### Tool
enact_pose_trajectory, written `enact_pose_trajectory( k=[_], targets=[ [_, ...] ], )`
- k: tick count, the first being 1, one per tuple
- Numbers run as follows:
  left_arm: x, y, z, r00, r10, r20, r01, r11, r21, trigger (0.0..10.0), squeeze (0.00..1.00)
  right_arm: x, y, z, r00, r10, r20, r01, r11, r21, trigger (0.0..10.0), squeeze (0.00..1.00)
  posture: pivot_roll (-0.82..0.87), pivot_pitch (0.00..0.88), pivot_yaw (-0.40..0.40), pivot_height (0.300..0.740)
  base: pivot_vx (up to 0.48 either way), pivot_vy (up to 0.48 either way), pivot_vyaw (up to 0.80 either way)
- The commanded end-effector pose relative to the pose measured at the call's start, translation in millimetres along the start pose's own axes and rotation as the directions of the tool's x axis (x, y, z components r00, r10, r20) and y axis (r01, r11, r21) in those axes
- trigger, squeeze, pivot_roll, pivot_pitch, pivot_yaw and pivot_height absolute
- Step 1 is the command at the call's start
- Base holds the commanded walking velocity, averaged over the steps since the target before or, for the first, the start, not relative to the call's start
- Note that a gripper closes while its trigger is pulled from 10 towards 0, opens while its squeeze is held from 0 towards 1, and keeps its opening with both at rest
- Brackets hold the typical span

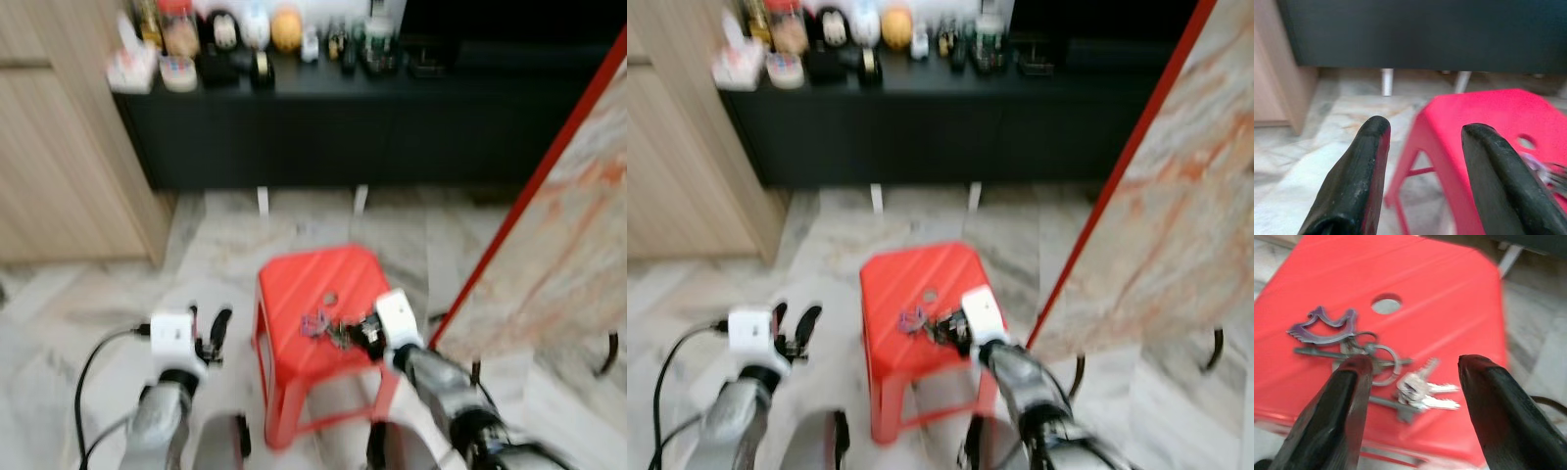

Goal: Hang keys on a hook

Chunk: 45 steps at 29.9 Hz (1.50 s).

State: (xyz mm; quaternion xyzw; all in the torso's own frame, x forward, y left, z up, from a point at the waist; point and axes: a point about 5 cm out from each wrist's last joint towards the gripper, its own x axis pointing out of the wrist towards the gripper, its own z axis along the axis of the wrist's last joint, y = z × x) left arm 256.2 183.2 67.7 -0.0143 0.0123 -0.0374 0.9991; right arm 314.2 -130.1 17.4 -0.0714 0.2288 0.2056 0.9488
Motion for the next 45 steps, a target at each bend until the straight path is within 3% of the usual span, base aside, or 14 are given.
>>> enact_pose_trajectory(
  k=[1, 11, 20, 33, 45],
  targets=[
    [-0.6, 0.5, -2.4, 1.0, 0.003, -0.017, -0.003, 1.0, -0.003, 10.0, 0.0, -0.4, 2.2, -2.9, 1.0, 0.011, -0.007, -0.011, 1.0, -0.006, 10.0, 0.0, 0.07, 0.09, -0.112, 0.594, 0.0, 0.0, 0.45],
    [0.1, 2.5, -3.4, 1.0, 0.007, -0.017, -0.007, 1.0, -0.004, 10.0, 0.0, -0.9, 3.6, -4.5, 1.0, 0.017, -0.003, -0.017, 1.0, -0.002, 10.0, 0.0, 0.07, 0.092, -0.111, 0.594, 0.0, 0.0, 0.79],
    [0.4, 2.6, -4.7, 1.0, 0.005, -0.021, -0.005, 1.0, -0.004, 10.0, 0.0, -1.1, 2.4, -4.4, 1.0, 0.01, -0.001, -0.01, 1.0, 0.016, 10.0, 0.0, 0.07, 0.09, -0.11, 0.594, 0.0, 0.0, 0.0],
    [0.7, 0.3, -4.7, 1.0, -0.003, -0.016, 0.003, 1.0, -0.002, 10.0, 0.0, -1.4, 4.5, -5.5, 1.0, 0.026, -0.001, -0.026, 1.0, -0.014, 10.0, 0.0, 0.07, 0.088, -0.108, 0.594, 0.326, 0.0, 0.25],
    [-1.1, -3.2, -7.3, 0.999, -0.026, -0.03, 0.026, 1.0, 0.01, 10.0, 0.0, -3.5, -1.6, -10.6, 0.999, -0.044, -0.02, 0.044, 0.999, 0.017, 10.0, 0.0, 0.07, 0.089, -0.107, 0.594, 0.218, 0.0, 0.08]
  ],
)
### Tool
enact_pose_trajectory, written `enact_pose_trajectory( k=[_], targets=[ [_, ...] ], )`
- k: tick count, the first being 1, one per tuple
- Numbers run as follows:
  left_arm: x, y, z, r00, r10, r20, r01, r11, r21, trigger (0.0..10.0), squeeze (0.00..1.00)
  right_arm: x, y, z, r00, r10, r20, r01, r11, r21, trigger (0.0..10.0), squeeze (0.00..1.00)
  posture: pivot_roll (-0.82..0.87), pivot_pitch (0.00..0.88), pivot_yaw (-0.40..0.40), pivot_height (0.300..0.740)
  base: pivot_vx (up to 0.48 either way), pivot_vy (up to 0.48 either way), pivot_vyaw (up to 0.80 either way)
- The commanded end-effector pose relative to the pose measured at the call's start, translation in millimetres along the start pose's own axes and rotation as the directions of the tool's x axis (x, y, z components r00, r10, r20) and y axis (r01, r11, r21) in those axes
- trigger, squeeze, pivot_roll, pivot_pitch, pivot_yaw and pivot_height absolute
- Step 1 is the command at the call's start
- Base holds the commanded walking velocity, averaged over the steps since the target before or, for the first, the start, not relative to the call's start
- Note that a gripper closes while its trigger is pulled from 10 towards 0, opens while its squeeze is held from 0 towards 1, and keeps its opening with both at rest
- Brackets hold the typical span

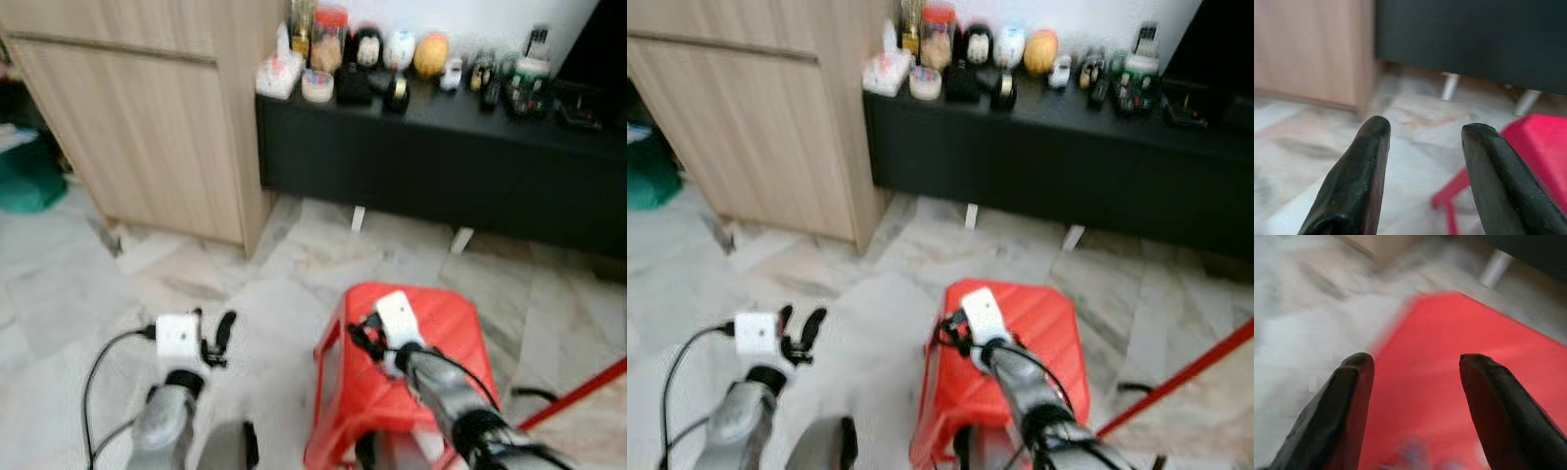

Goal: Hang keys on a hook

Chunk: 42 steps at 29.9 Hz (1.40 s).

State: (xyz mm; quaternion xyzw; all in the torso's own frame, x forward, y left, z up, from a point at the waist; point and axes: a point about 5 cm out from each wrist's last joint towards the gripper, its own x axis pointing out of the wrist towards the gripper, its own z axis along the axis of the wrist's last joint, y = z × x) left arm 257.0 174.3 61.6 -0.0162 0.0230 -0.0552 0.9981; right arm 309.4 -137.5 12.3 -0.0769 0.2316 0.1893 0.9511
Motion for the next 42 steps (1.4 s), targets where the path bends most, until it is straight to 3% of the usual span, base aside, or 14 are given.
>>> enact_pose_trajectory(
  k=[1, 9, 12, 16, 23, 24, 25, 28, 30, 31, 42],
  targets=[
    [-3.0, 5.3, -1.2, 1.0, 0.009, -0.009, -0.009, 1.0, 0.013, 10.0, 0.0, 0.1, 1.5, -3.4, 1.0, -0.023, -0.015, 0.023, 0.999, 0.024, 10.0, 0.0, 0.07, 0.089, -0.107, 0.594, 0.0, 0.0, 0.0],
    [-4.5, 5.2, -2.1, 1.0, 0.006, -0.016, -0.006, 1.0, 0.015, 10.0, 0.0, -4.1, -2.8, -15.3, 0.996, -0.062, -0.06, 0.065, 0.997, 0.051, 10.0, 0.0, 0.07, 0.093, -0.106, 0.594, 0.0, 0.0, 0.0],
    [-5.1, 4.9, -2.7, 1.0, 0.002, -0.019, -0.002, 1.0, 0.014, 10.0, 0.0, -8.0, -6.9, -27.0, 0.987, -0.081, -0.14, 0.083, 0.997, 0.007, 10.0, 0.0, 0.07, 0.093, -0.106, 0.594, 0.0, 0.0, 0.0],
    [-5.2, 5.1, -3.8, 1.0, -0.001, -0.022, 0.001, 1.0, 0.015, 10.0, 0.0, -11.0, -18.4, -25.5, 0.985, -0.11, -0.134, 0.116, 0.992, 0.039, 10.0, 0.0, 0.07, 0.093, -0.105, 0.594, 0.0, 0.0, 0.0],
    [-5.0, 6.4, -6.9, 0.999, -0.001, -0.033, 0.002, 1.0, 0.016, 10.0, 0.0, -16.1, -27.0, -28.7, 0.986, -0.062, -0.156, 0.069, 0.997, 0.037, 10.0, 0.0, 0.06, 0.091, -0.105, 0.594, 0.0, 0.0, 0.0],
    [-4.5, 6.4, -7.3, 0.999, -0.003, -0.035, 0.004, 1.0, 0.016, 10.0, 0.0, -17.9, -27.0, -32.3, 0.984, -0.041, -0.171, 0.049, 0.998, 0.038, 10.0, 0.89, 0.06, 0.091, -0.104, 0.594, 0.0, 0.0, 0.0],
    [-4.3, 6.3, -7.4, 0.999, -0.004, -0.035, 0.005, 1.0, 0.017, 10.0, 0.0, -18.4, -26.9, -33.4, 0.984, -0.033, -0.176, 0.041, 0.998, 0.043, 10.0, 1.0, 0.06, 0.091, -0.104, 0.594, 0.0, 0.0, 0.0],
    [-3.5, 6.4, -7.0, 0.999, -0.009, -0.035, 0.01, 1.0, 0.019, 10.0, 0.0, -19.2, -25.7, -36.1, 0.981, -0.01, -0.194, 0.018, 0.999, 0.039, 10.0, 1.0, 0.06, 0.091, -0.102, 0.594, 0.0, 0.0, 0.0],
    [-3.2, 6.4, -6.6, 0.999, -0.01, -0.035, 0.011, 1.0, 0.022, 10.0, 0.0, -18.9, -24.9, -36.3, 0.979, 0.004, -0.201, 0.006, 0.999, 0.048, 10.0, 0.94, 0.07, 0.091, -0.102, 0.594, 0.0, 0.0, 0.0],
    [-2.9, 6.5, -6.0, 0.999, -0.012, -0.034, 0.012, 1.0, 0.026, 10.0, 0.0, -18.4, -22.8, -36.5, 0.976, 0.033, -0.216, -0.025, 0.999, 0.041, 10.0, 0.0, 0.07, 0.09, -0.1, 0.594, 0.0, 0.0, 0.0],
    [-4.0, 6.7, -2.3, 0.999, -0.017, -0.03, 0.018, 0.999, 0.035, 10.0, 0.0, -17.5, -22.0, -37.9, 0.956, 0.046, -0.289, -0.054, 0.998, -0.019, 10.0, 0.0, 0.08, 0.091, -0.097, 0.594, 0.0, 0.0, 0.0]
  ],
)
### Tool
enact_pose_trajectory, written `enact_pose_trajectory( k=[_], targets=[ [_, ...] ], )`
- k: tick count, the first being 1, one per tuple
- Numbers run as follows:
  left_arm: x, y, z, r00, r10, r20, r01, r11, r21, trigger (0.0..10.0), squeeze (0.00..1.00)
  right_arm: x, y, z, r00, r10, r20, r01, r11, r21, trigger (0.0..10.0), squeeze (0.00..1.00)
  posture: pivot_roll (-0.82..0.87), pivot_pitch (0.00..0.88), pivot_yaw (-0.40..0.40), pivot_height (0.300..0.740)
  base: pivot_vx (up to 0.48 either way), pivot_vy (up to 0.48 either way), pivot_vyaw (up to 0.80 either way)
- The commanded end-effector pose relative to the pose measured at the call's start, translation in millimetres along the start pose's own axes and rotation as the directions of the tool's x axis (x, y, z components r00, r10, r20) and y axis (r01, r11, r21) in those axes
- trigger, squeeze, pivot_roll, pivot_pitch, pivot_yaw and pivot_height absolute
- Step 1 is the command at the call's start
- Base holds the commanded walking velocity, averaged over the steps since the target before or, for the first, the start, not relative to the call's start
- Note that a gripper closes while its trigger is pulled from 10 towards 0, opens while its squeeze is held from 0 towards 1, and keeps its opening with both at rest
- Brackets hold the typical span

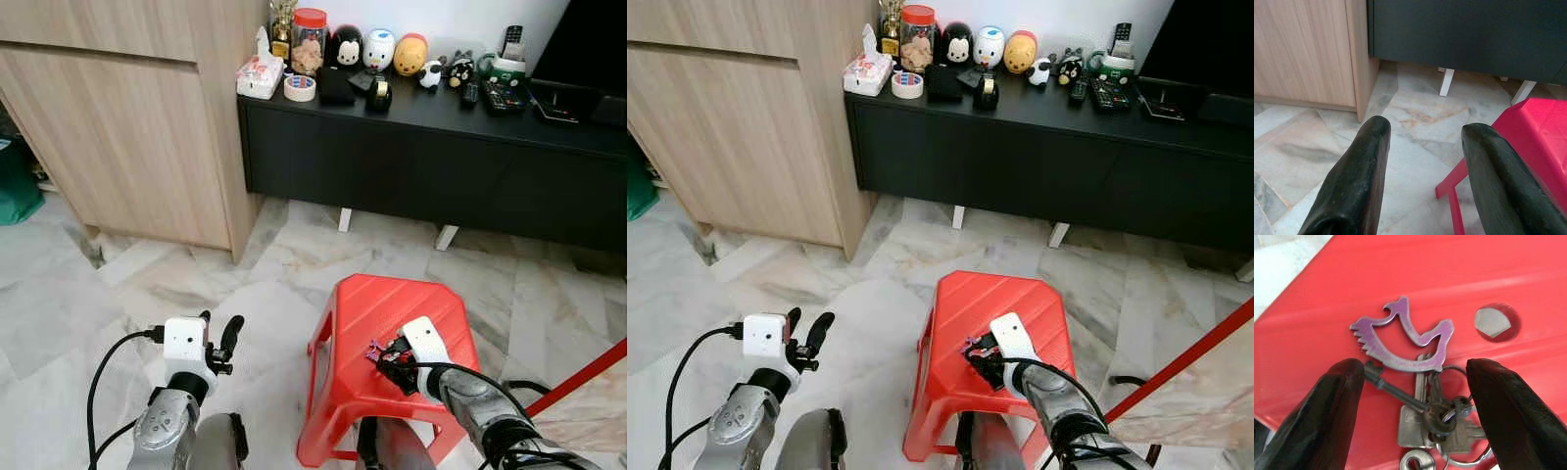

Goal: Hang keys on a hook

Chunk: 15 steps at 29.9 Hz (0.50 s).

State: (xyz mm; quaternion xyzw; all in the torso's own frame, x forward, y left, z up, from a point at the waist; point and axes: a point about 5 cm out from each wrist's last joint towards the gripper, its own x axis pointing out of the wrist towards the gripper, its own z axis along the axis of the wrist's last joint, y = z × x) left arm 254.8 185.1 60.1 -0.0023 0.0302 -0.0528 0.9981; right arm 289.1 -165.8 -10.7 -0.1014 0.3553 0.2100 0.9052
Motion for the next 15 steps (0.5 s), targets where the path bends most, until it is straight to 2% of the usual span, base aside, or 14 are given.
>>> enact_pose_trajectory(
  k=[1, 6, 15],
  targets=[
    [-0.9, -4.2, -0.5, 1.0, -0.024, -0.013, 0.024, 1.0, 0.008, 10.0, 0.0, -2.0, -5.5, -3.8, 0.999, -0.017, -0.034, 0.017, 1.0, -0.01, 10.0, 0.0, 0.08, 0.091, -0.097, 0.594, 0.0, 0.0, 0.0],
    [-1.2, -4.7, -0.3, 0.999, -0.029, -0.016, 0.029, 1.0, 0.008, 10.0, 0.0, -2.5, -5.6, -11.0, 0.996, -0.031, -0.087, 0.029, 0.999, -0.031, 10.0, 0.0, 0.08, 0.09, -0.095, 0.594, 0.0, 0.0, 0.0],
    [-1.0, -4.1, -2.5, 0.999, -0.031, -0.029, 0.032, 0.999, 0.009, 10.0, 0.0, -1.5, -0.3, -17.1, 0.992, -0.02, -0.124, 0.012, 0.998, -0.063, 10.0, 0.0, 0.08, 0.09, -0.093, 0.594, 0.0, 0.0, 0.0]
  ],
)
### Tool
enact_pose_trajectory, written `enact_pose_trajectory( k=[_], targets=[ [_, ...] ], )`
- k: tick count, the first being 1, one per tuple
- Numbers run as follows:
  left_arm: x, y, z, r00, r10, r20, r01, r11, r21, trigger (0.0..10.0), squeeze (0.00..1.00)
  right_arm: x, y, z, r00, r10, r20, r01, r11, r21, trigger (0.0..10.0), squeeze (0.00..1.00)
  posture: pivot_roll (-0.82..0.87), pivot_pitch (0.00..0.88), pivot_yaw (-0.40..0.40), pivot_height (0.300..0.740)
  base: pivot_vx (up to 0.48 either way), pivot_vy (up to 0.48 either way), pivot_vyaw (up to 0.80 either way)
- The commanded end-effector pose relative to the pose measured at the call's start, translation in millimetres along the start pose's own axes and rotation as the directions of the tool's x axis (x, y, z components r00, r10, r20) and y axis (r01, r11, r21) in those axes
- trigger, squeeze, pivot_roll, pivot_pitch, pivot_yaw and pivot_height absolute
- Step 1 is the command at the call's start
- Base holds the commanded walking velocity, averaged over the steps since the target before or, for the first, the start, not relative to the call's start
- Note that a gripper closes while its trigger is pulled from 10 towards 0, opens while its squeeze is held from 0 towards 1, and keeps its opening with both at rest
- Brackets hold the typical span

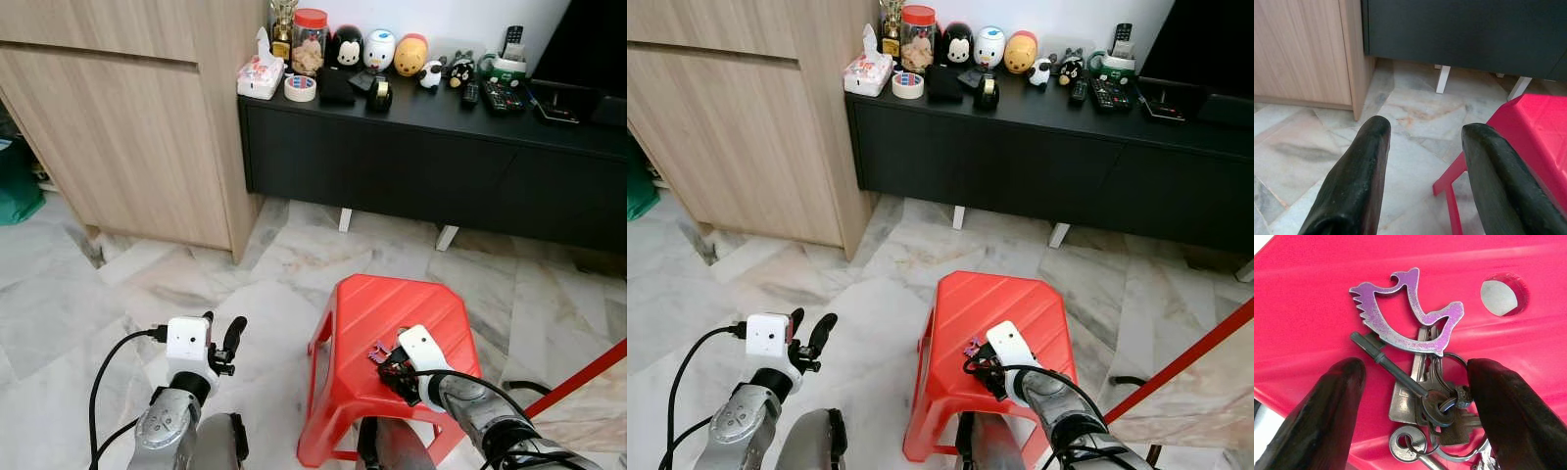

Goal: Hang keys on a hook

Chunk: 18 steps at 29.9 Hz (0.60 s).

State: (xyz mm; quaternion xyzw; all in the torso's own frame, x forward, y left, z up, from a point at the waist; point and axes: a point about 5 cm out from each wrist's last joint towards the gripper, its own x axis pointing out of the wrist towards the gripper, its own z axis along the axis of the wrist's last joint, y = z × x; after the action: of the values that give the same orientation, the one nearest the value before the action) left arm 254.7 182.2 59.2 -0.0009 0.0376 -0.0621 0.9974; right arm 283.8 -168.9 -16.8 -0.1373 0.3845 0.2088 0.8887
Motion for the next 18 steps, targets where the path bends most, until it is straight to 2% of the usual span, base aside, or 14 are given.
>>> enact_pose_trajectory(
  k=[1, 2, 3, 4, 5, 6, 18],
  targets=[
    [-1.3, -1.1, -1.9, 1.0, -0.013, -0.015, 0.013, 1.0, 0.007, 10.0, 0.0, -0.5, 0.5, -8.5, 0.999, -0.001, -0.045, 0.001, 1.0, -0.007, 10.0, 0.0, 0.08, 0.09, -0.093, 0.594, 0.0, 0.0, 0.0],
    [-1.4, -1.2, -2.2, 1.0, -0.014, -0.017, 0.014, 1.0, 0.007, 10.0, 0.0, -0.4, 0.7, -8.4, 0.999, -0.001, -0.045, 0.001, 1.0, -0.006, 10.0, 0.0, 0.08, 0.09, -0.093, 0.594, 0.0, 0.0, 0.0],
    [-1.5, -1.3, -2.7, 1.0, -0.014, -0.019, 0.014, 1.0, 0.008, 10.0, 0.0, -0.1, 1.2, -8.0, 0.999, 0.0, -0.043, 0.0, 1.0, -0.004, 7.5, 0.0, 0.08, 0.088, -0.093, 0.594, 0.0, 0.0, 0.0],
    [-1.5, -1.3, -3.0, 1.0, -0.014, -0.021, 0.014, 1.0, 0.008, 10.0, 0.0, 0.0, 1.6, -7.5, 0.999, 0.001, -0.04, -0.001, 1.0, -0.002, 1.3, 0.0, 0.08, 0.087, -0.092, 0.594, 0.0, 0.0, 0.0],
    [-1.5, -1.3, -3.0, 1.0, -0.014, -0.021, 0.014, 1.0, 0.008, 10.0, 0.0, 0.0, 1.6, -7.5, 0.999, 0.001, -0.04, -0.001, 1.0, -0.002, 1.3, 0.0, 0.08, 0.087, -0.092, 0.594, 0.0, 0.0, 0.0],
    [-1.4, -1.3, -3.1, 1.0, -0.014, -0.021, 0.014, 1.0, 0.01, 10.0, 0.0, 0.4, 2.4, -6.5, 0.999, 0.001, -0.036, -0.002, 1.0, -0.001, 0.0, 0.0, 0.08, 0.086, -0.092, 0.594, 0.0, 0.0, 0.0],
    [0.0, -0.3, -2.8, 1.0, -0.001, -0.028, 0.002, 1.0, 0.028, 10.0, 0.0, 2.2, 5.4, 0.9, 1.0, -0.004, 0.011, 0.004, 1.0, 0.005, 0.0, 0.0, 0.09, 0.081, -0.091, 0.594, 0.0, 0.0, 0.0]
  ],
)
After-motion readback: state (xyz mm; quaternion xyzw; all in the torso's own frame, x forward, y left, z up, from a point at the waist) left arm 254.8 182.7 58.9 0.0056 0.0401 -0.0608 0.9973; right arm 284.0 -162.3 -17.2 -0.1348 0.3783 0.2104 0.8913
